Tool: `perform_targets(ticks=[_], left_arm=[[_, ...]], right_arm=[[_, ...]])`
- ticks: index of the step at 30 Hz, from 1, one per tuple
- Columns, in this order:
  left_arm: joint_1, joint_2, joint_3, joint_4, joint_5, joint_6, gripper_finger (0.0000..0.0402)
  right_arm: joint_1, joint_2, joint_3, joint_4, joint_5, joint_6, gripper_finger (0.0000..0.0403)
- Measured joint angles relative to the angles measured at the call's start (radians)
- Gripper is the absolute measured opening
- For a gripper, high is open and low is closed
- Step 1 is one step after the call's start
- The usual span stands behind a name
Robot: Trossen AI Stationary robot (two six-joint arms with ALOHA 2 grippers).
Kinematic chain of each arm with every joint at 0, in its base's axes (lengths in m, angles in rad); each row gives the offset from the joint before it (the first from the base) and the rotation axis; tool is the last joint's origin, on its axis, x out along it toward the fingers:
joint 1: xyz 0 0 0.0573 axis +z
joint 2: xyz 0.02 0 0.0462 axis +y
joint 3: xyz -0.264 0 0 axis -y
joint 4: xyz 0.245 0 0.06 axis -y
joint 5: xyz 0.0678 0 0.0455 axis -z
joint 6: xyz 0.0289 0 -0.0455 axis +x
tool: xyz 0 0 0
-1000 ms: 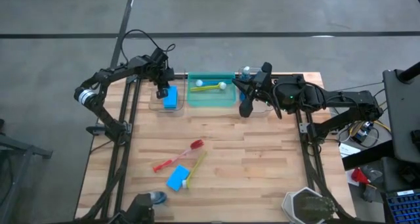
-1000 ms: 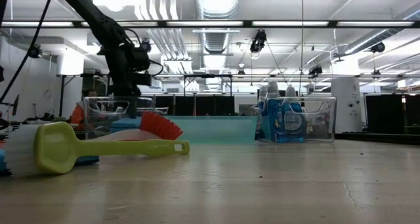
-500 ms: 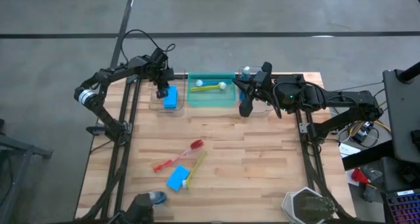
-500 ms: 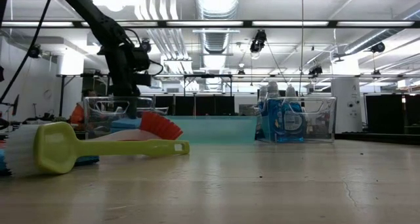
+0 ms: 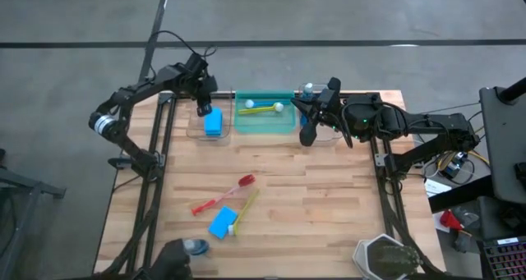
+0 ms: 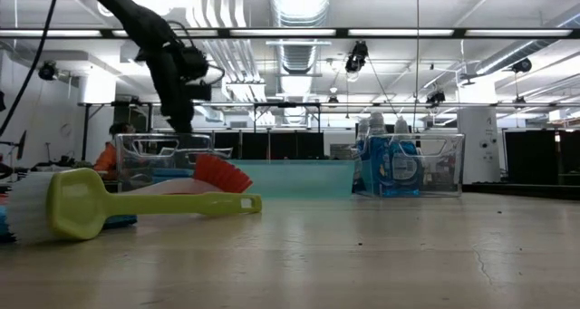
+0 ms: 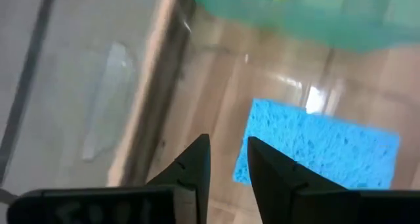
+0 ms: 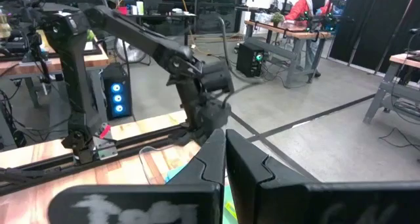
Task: Pick & Place Kitchen Sink Supplies
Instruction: Put the blue sponge wipe into the left transparent bin
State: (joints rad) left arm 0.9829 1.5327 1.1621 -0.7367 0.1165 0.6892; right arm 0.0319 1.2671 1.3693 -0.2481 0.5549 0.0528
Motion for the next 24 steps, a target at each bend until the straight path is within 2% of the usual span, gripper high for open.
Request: perform_targets(ticks=[4, 9, 12, 17, 24], left_arm=[[-0.015, -0.049, 0.029, -0.008, 0.037, -0.101, 0.0094], [-0.083, -0.142, 0.056, -0.072, 0.084, -0.153, 0.0094], [-0.151, -0.194, 0.068, -0.116, 0.095, -0.234, 0.0094], [-0.276, -0.260, 0.130, -0.249, 0.180, -0.378, 0.0094], [-0.517, -0.324, 0.140, -0.259, 0.207, -0.530, 0.0094]], right_arm=[[0.000, 0.000, 0.000, 0.000, 0.000, 0.000, 0.0008], [0.001, 0.000, 0.000, 0.000, -0.001, 0.000, 0.0008], [0.001, 0.000, 0.000, -0.002, -0.002, -0.004, 0.0008], [0.001, 0.000, -0.001, -0.019, -0.010, -0.003, 0.0008], [0.017, 0.000, -0.001, -0.083, -0.085, 0.004, 0.0008]])
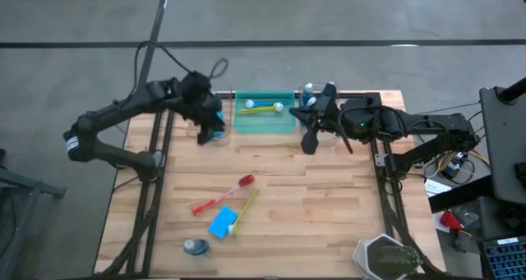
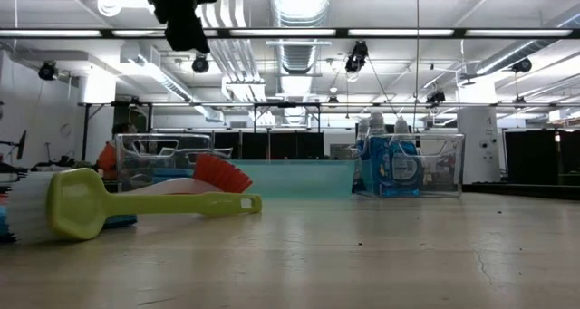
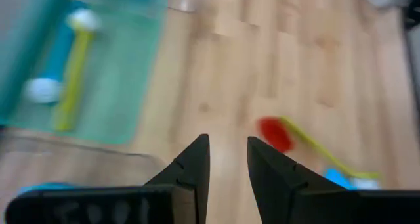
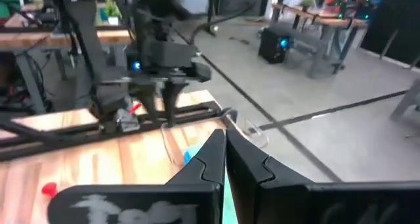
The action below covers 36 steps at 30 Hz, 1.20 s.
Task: Pick & Place Kitchen Sink Supplies
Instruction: Put the blue sponge wipe into the left transparent bin
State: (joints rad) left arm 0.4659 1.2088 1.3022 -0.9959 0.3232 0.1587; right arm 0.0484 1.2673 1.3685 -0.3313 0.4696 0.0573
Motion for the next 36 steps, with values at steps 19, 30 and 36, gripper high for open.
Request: perform_targets(ticks=[19, 30, 36], left_arm=[[-0.567, 0.113, 0.000, 0.026, -0.185, -0.304, 0.0144], [-0.664, 0.176, 0.000, 0.053, -0.161, -0.151, 0.0186], [-0.669, 0.218, 0.000, 0.053, -0.165, -0.064, 0.0186]], right_arm=[[0.006, 0.006, -0.002, -0.092, -0.062, 0.182, 0.0008], [0.006, 0.006, -0.004, -0.091, -0.060, 0.235, 0.0008], [0.006, 0.006, -0.004, -0.082, -0.060, 0.328, 0.0008]])
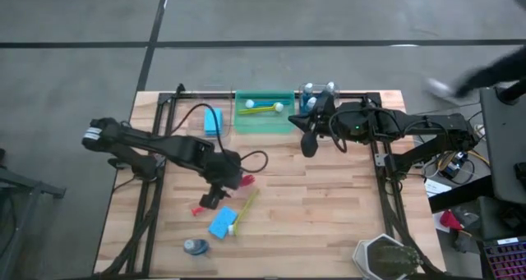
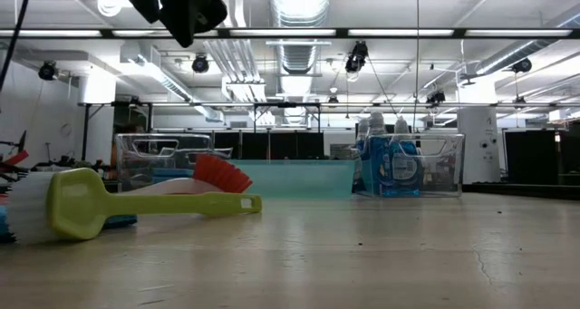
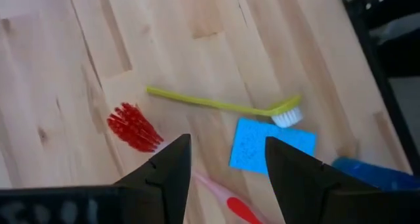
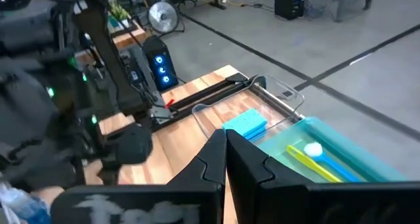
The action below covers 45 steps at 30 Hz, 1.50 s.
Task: Pick & Place Kitchen Sink Supplies
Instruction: Put the blue sponge wipe into the left transparent bin
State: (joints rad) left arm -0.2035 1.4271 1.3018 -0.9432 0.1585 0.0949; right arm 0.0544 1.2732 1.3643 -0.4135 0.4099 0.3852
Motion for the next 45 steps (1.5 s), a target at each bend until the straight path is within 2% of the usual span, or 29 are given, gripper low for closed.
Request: perform_targets(ticks=[11, 26, 30, 33, 41, 45], left_arm=[[-0.053, 0.101, -0.040, -0.030, 0.035, 0.114, 0.0168], [-0.109, 0.209, -0.204, 0.223, 0.074, 0.117, 0.0153], [-0.120, 0.244, -0.232, 0.238, 0.068, 0.121, 0.0151], [-0.121, 0.257, -0.246, 0.266, 0.026, 0.122, 0.0151], [-0.121, 0.298, -0.277, 0.319, 0.032, 0.129, 0.0150], [-0.119, 0.310, -0.281, 0.322, 0.022, 0.131, 0.0130]], right_arm=[[0.012, 0.000, 0.000, 0.008, -0.024, 0.022, 0.0008], [0.018, 0.000, 0.000, 0.008, -0.026, 0.054, 0.0008], [0.018, 0.000, 0.000, 0.009, -0.025, 0.054, 0.0008], [0.018, 0.000, 0.000, 0.011, -0.025, 0.054, 0.0008], [0.018, 0.000, 0.000, 0.014, -0.025, 0.053, 0.0008], [0.018, 0.000, 0.000, 0.014, -0.025, 0.058, 0.0008]])
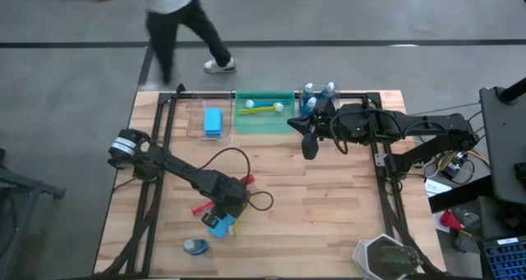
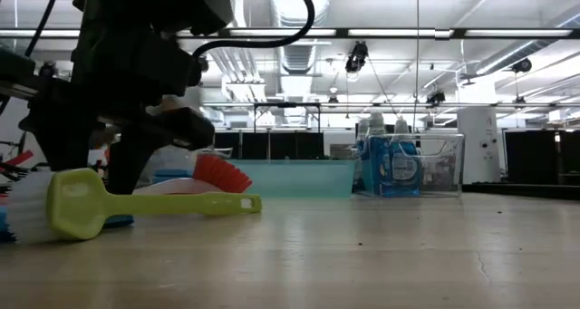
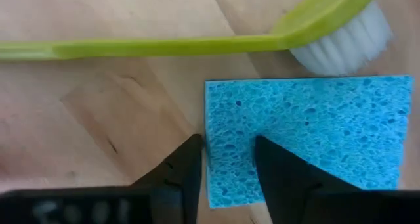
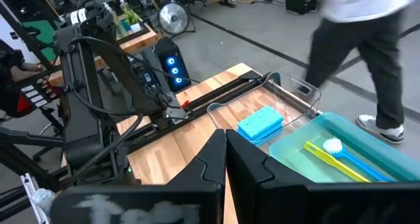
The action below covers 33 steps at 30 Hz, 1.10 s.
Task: Pick & Place Kitchen Sink Supplies
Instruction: Put the blue sponge wipe into the left transparent bin
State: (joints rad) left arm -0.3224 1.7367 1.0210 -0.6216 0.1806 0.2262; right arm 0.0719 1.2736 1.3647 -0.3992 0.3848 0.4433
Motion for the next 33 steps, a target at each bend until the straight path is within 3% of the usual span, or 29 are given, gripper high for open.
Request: perform_targets(ticks=[6, 8, 25, 33], left_arm=[[0.005, -0.011, 0.000, -0.007, -0.014, -0.001, 0.0025], [0.006, -0.021, 0.001, -0.025, -0.019, -0.022, 0.0009], [0.054, -0.242, 0.127, -0.306, -0.047, -0.065, 0.0000], [0.217, -0.379, 0.163, -0.464, -0.087, -0.060, 0.0000]], right_arm=[[0.000, 0.000, 0.000, 0.014, 0.000, 0.002, 0.0008], [0.000, 0.000, 0.000, 0.014, 0.001, 0.001, 0.0008], [-0.005, 0.000, 0.000, 0.026, 0.010, -0.005, 0.0008], [-0.005, 0.000, 0.000, 0.052, 0.010, -0.005, 0.0008]])
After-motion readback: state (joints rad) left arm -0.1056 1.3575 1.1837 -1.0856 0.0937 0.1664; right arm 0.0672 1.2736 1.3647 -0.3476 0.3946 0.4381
